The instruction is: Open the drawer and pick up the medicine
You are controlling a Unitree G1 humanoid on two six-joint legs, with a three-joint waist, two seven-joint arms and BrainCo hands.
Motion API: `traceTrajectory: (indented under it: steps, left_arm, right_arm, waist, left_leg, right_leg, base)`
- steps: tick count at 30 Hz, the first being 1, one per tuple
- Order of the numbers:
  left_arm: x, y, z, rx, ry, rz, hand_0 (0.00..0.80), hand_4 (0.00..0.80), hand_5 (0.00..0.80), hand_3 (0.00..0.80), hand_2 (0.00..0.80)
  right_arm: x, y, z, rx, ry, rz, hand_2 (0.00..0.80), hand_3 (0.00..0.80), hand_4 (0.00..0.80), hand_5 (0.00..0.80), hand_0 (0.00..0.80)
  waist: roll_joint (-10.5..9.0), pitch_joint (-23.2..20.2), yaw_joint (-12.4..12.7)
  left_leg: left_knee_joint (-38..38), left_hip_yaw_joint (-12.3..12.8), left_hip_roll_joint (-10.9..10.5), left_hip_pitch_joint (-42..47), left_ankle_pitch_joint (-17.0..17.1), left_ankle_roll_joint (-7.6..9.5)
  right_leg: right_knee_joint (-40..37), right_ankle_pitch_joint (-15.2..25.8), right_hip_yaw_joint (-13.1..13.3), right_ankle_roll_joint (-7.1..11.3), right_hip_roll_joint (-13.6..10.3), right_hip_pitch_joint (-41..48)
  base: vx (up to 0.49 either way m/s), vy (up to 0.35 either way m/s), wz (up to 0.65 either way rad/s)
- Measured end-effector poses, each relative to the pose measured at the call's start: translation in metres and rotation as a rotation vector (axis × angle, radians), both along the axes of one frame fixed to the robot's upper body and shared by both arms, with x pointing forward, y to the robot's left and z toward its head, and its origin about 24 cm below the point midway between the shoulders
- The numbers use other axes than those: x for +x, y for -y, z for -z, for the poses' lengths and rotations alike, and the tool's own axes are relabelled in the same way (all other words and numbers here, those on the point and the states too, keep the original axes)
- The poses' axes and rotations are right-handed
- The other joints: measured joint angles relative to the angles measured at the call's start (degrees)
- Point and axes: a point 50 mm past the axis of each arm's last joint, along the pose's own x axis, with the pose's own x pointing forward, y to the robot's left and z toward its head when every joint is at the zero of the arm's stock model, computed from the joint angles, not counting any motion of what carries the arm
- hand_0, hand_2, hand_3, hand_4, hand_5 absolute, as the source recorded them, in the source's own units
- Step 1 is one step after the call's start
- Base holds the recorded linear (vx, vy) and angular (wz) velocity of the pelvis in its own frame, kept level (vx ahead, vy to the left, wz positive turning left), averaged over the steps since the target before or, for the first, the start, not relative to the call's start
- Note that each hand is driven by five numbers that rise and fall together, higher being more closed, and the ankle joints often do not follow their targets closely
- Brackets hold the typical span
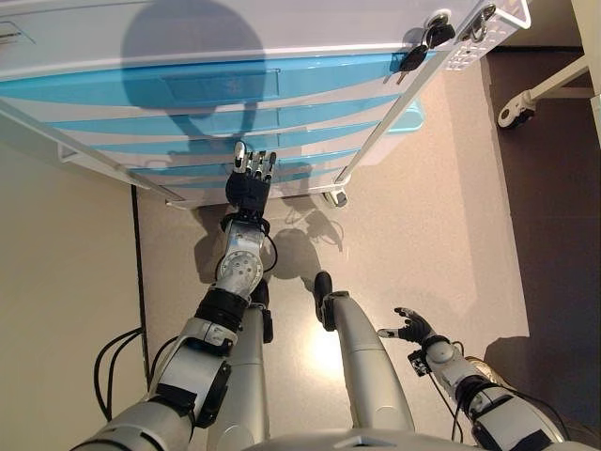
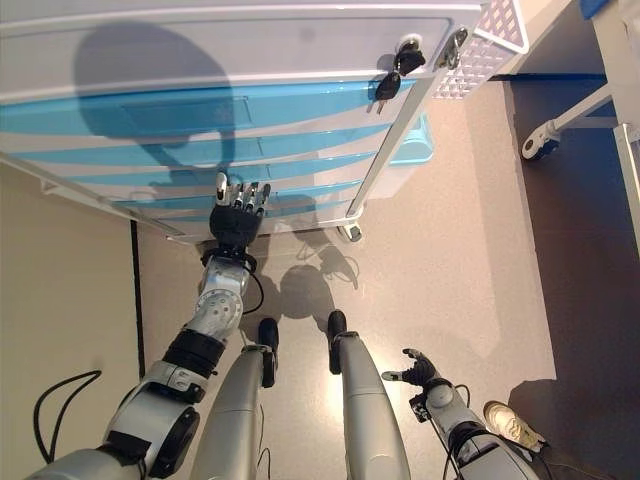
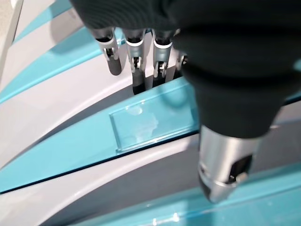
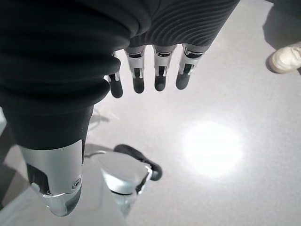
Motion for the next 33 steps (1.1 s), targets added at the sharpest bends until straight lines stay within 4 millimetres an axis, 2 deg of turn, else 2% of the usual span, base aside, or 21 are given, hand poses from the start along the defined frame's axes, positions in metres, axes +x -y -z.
traceTrajectory:
  steps: [1, 2, 3, 8, 14, 33]
  left_arm:
    - [0.000, 0.000, -0.001, 0.001, 0.002, -0.001, 0.041, 0.041, 0.041, 0.041, 0.041]
    - [0.000, -0.001, -0.002, 0.002, 0.005, -0.003, 0.508, 0.508, 0.508, 0.508, 0.508]
    - [0.001, -0.002, -0.002, 0.000, 0.003, -0.008, 0.800, 0.800, 0.800, 0.800, 0.800]
    - [0.004, -0.019, -0.012, -0.056, 0.017, -0.087, 0.800, 0.800, 0.800, 0.800, 0.800]
    - [0.006, -0.017, -0.023, -0.052, 0.082, -0.082, 0.800, 0.800, 0.800, 0.800, 0.800]
    - [0.007, -0.019, -0.019, -0.041, 0.032, -0.077, 0.800, 0.800, 0.800, 0.800, 0.800]
  right_arm:
    - [0.000, -0.001, 0.000, 0.001, -0.003, -0.005, 0.000, 0.000, 0.000, 0.000, 0.000]
    - [0.000, -0.001, 0.001, -0.002, -0.005, -0.013, 0.000, 0.000, 0.000, 0.000, 0.000]
    - [0.000, -0.001, 0.000, -0.010, -0.006, -0.023, 0.000, 0.000, 0.000, 0.000, 0.000]
    - [0.000, 0.001, 0.000, -0.028, -0.011, -0.045, 0.000, 0.000, 0.000, 0.000, 0.000]
    - [0.001, 0.009, -0.002, -0.049, -0.013, -0.053, 0.000, 0.000, 0.000, 0.000, 0.000]
    - [0.000, 0.010, -0.002, -0.069, -0.027, -0.082, 0.000, 0.000, 0.000, 0.000, 0.000]
  waist:
    - [0.04, 0.02, 0.02]
    - [0.06, 0.04, 0.05]
    - [0.11, 0.07, 0.17]
    - [0.31, 0.75, 0.29]
    - [0.33, 4.44, 1.17]
    - [0.26, 4.48, 1.07]
  left_leg:
    - [-0.02, -0.12, -0.01, -0.02, -0.14, 0.07]
    - [-0.17, -0.32, -0.04, -0.02, -0.04, -0.07]
    - [-0.41, -0.52, 0.00, -0.03, 0.20, -0.22]
    - [-1.46, -1.13, -0.01, 0.15, 1.02, -0.64]
    - [-1.49, -1.25, -0.21, 1.64, 1.28, -1.07]
    - [-1.53, -1.32, -0.26, 3.26, 1.28, -1.07]
  right_leg:
    - [-0.04, -0.19, -0.09, 0.21, -0.09, 0.00]
    - [-0.08, -0.21, -0.36, 0.14, -0.09, 0.03]
    - [-0.19, -0.12, -0.57, 0.01, -0.11, 0.00]
    - [-0.25, -0.01, -0.72, -0.49, -0.04, -0.13]
    - [-0.02, 0.33, -1.03, -1.08, -0.02, 1.23]
    - [-0.09, 0.34, -1.08, -1.09, -0.19, 2.89]
  base:
    - [-0.027, -0.002, 0.06]
    - [0.067, -0.006, 0.06]
    - [-0.025, -0.007, 0.06]
    - [-0.018, -0.003, 0.06]
    - [0.000, 0.000, 0.00]
    - [-0.008, -0.002, 0.00]
